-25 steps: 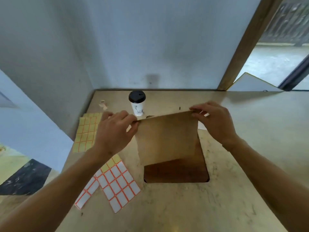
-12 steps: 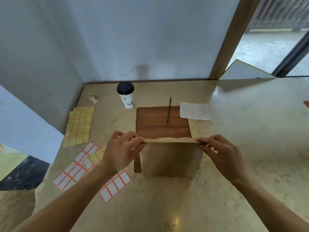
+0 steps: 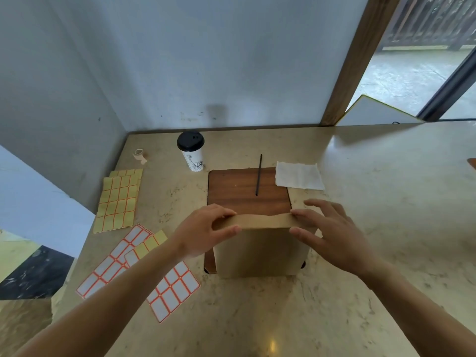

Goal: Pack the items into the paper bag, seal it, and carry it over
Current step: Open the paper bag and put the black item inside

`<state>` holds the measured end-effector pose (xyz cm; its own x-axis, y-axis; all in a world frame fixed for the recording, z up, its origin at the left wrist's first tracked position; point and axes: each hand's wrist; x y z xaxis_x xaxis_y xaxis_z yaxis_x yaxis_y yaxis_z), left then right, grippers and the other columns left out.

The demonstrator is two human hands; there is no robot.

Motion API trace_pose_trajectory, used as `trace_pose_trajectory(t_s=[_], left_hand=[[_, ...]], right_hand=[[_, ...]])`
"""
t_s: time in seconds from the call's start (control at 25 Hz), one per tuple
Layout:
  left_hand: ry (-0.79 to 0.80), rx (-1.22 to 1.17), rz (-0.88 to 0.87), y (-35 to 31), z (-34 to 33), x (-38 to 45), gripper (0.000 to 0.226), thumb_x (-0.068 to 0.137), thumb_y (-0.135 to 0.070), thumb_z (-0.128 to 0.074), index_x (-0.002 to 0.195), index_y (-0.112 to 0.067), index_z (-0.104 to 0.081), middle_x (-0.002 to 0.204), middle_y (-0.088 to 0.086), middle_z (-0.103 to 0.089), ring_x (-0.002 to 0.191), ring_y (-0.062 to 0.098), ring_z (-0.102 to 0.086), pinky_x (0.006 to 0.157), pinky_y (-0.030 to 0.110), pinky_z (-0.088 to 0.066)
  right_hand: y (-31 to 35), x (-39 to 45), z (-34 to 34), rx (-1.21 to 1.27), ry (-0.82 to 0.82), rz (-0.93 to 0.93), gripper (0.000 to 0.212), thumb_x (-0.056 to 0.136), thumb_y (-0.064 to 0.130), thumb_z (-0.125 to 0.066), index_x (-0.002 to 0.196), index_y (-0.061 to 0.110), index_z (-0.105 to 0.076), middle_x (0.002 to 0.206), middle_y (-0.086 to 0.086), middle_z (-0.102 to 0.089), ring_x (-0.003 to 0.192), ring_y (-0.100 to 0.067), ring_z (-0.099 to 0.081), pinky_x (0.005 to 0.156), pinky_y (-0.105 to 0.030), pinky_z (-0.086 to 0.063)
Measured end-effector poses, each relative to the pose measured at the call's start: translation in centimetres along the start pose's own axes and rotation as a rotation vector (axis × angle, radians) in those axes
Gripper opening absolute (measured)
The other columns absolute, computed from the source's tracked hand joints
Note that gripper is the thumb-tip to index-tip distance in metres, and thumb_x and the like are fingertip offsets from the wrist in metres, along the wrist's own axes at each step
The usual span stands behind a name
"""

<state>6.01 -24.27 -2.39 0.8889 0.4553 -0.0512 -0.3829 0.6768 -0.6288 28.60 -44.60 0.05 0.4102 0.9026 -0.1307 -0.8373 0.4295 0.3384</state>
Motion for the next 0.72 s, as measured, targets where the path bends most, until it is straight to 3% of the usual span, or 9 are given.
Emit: trace_pose_trajectory(t_s=[0.16, 0.32, 0.52, 0.72], left_hand=[[-0.051, 0.055, -0.052, -0.2, 0.0, -0.1, 0.057, 0.084, -0.069, -0.048, 0.128, -0.033, -0.054, 0.115, -0.018, -0.056, 0.099, 0.0, -0.052, 0.083, 0.02, -0.047], [-0.192, 0.244, -0.173, -0.3, 0.1, -0.8, 0.058, 0.088, -0.066, -0.045, 0.129, -0.027, -0.057, 0.12, -0.01, -0.062, 0.101, 0.004, -0.052, 0.08, 0.02, -0.044], [-0.374, 0.317, -0.35, -0.5, -0.6, -1.5, 0.043, 0.089, -0.052, -0.057, 0.117, -0.021, -0.067, 0.117, -0.002, -0.065, 0.105, 0.012, -0.055, 0.082, 0.028, -0.043], [-0.351, 0.273, -0.343, -2.5, 0.0, -1.3, 0.047, 0.083, -0.055, -0.063, 0.117, -0.022, -0.065, 0.107, -0.003, -0.064, 0.099, 0.013, -0.051, 0.083, 0.029, -0.039]], right_hand=[[0.8, 0.5, 0.3, 0.048, 0.022, 0.074, 0.059, 0.08, 0.07, -0.034, 0.132, 0.044, -0.047, 0.132, 0.018, -0.046, 0.125, -0.01, -0.037, 0.101, -0.038, -0.04], [1.3, 0.5, 0.2, 0.035, -0.012, 0.112, 0.052, 0.083, 0.062, -0.044, 0.131, 0.042, -0.047, 0.127, 0.017, -0.047, 0.118, -0.009, -0.04, 0.098, -0.033, -0.042], [1.8, -0.2, -0.1, 0.013, -0.201, 0.185, 0.049, 0.074, 0.044, -0.073, 0.117, 0.035, -0.05, 0.119, 0.013, -0.048, 0.11, -0.011, -0.042, 0.087, -0.03, -0.043], [2.2, -0.5, -0.5, -0.129, -0.346, 0.289, 0.049, 0.061, 0.031, -0.086, 0.098, 0.023, -0.055, 0.098, 0.003, -0.062, 0.094, -0.02, -0.046, 0.074, -0.033, -0.043]])
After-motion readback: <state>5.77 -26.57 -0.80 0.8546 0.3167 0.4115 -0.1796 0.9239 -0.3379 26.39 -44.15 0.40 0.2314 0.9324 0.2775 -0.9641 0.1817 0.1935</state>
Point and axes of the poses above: each hand's wrist, its own x-axis towards the middle knuckle, its own z-axis out of the back of the hand, y = z × x
